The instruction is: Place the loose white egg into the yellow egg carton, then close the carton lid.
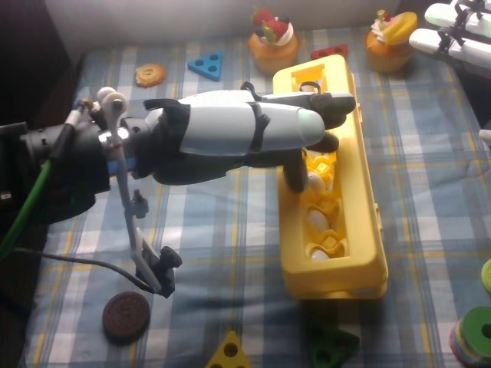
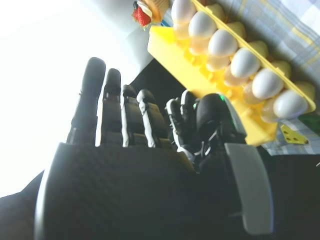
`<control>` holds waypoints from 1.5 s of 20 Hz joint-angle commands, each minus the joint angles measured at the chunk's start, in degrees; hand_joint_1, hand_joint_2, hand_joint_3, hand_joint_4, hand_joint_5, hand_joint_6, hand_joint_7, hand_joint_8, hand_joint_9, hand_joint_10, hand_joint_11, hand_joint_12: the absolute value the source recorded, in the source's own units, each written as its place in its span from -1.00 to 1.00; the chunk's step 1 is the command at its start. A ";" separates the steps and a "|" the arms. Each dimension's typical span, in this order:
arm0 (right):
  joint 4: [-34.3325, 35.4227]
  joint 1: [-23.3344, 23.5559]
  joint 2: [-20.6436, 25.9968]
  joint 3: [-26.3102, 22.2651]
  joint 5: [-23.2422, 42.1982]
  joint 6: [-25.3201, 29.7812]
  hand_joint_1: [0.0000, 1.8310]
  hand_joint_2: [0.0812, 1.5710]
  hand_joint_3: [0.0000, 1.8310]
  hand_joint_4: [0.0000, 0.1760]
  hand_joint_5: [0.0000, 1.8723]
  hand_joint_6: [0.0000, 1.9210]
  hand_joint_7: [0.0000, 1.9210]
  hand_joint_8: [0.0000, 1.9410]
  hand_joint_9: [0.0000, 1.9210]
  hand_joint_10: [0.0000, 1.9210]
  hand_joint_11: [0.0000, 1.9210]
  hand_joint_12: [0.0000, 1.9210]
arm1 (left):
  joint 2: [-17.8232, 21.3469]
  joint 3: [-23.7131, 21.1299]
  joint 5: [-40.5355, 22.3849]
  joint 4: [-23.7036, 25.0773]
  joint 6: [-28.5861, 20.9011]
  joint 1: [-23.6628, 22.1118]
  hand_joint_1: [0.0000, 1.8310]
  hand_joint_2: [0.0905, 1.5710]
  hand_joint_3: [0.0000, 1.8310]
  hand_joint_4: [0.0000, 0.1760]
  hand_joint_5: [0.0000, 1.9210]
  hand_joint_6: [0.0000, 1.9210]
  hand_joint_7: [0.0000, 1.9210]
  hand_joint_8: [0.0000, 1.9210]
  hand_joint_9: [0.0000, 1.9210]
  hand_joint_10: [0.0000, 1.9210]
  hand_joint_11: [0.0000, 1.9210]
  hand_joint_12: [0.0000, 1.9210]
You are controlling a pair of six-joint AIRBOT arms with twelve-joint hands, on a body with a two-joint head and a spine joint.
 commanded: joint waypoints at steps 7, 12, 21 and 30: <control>0.34 0.63 0.57 0.17 7.22 -0.37 -0.72 0.81 -1.00 -0.79 -1.00 -1.00 -1.00 -1.00 -1.00 -0.56 -1.00 1.00 | -2.99 1.91 -1.39 5.24 -5.43 -2.51 -0.95 0.95 -0.99 -0.87 -0.98 -0.99 -0.90 -0.98 -1.00 -0.28 -1.00 0.63; 0.34 0.63 0.57 0.17 7.21 -0.37 -0.71 0.81 -1.00 -0.81 -1.00 -1.00 -1.00 -1.00 -1.00 -0.66 -1.00 0.99 | -3.71 2.60 -0.98 6.61 -6.64 -2.85 -1.00 0.96 -1.00 -1.00 -0.99 -1.00 -0.88 -0.99 -1.00 -0.21 -1.00 0.72; 0.37 0.62 1.12 -0.16 7.73 -0.37 -0.74 0.81 -1.00 -0.57 -1.00 -1.00 -1.00 -1.00 -1.00 -0.41 -1.00 1.00 | 3.48 -1.86 -5.97 3.04 -1.19 -5.25 -1.00 0.94 -1.00 -0.60 -0.96 -0.98 -0.93 -1.00 -0.96 -0.36 -1.00 0.58; 1.01 -0.55 2.01 -1.08 10.65 -0.37 -0.75 0.80 -1.00 -0.03 -1.00 -1.00 -1.00 -1.00 -1.00 -0.90 -1.00 1.00 | 17.22 -9.24 -5.43 -10.32 16.59 -3.37 -0.97 0.94 -1.00 -0.80 -0.95 -0.98 -0.96 -0.99 -0.94 -0.98 -1.00 -0.36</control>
